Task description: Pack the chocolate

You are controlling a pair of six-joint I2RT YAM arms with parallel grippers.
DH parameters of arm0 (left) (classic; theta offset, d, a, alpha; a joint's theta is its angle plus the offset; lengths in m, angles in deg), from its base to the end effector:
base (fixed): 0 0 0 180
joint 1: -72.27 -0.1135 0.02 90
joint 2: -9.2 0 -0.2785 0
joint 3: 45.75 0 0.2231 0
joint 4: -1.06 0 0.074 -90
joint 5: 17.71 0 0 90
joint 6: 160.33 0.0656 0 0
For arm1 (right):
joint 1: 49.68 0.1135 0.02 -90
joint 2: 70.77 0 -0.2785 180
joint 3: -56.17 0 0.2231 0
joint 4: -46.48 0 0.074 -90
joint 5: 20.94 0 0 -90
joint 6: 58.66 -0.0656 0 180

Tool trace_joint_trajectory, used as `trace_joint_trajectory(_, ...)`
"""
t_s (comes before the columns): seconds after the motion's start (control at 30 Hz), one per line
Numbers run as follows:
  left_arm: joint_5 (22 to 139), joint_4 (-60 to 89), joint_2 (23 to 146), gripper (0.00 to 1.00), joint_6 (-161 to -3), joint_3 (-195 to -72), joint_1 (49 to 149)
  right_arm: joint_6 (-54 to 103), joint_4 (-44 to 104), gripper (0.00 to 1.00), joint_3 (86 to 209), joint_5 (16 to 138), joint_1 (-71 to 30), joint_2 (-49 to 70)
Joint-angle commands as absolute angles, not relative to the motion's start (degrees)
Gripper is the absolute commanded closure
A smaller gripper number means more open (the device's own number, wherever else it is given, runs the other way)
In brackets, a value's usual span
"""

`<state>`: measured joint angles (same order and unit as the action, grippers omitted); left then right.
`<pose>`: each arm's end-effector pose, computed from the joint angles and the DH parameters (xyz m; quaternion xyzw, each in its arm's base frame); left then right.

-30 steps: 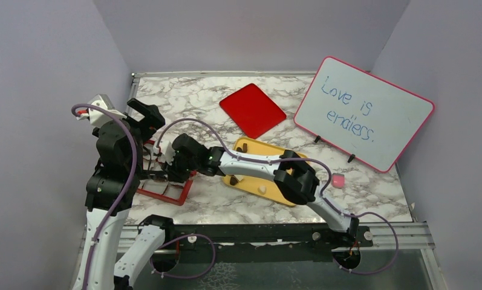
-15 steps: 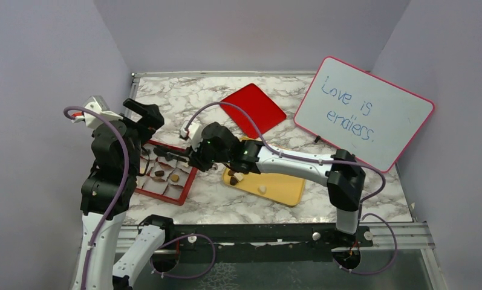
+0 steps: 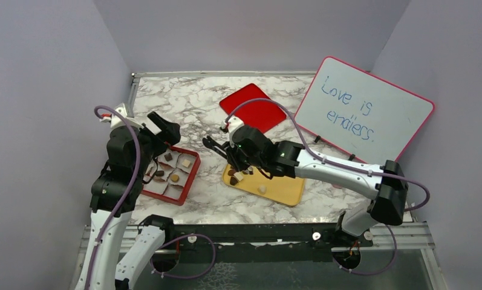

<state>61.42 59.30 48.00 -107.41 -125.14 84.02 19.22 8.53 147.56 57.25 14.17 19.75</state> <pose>0.1046 -0.0091 0.3912 -0.2307 0.7718 -0.1733 0.5667 0.1689 0.3135 0.3120 -0.3472 0.8213 0.2002 0.4060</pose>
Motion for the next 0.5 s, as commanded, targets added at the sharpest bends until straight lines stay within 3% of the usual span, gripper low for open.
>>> trace_joint_trajectory(0.0,71.61,60.83,49.43,0.01,-105.49,-119.68,84.22,13.37,-2.05,0.67,146.05,51.00,13.22,14.16)
trace_joint_trajectory(0.47,79.40,54.76,52.06,0.01,-97.78,-110.66,84.22,11.46,-11.91,0.65,141.56,56.79,6.27,10.89)
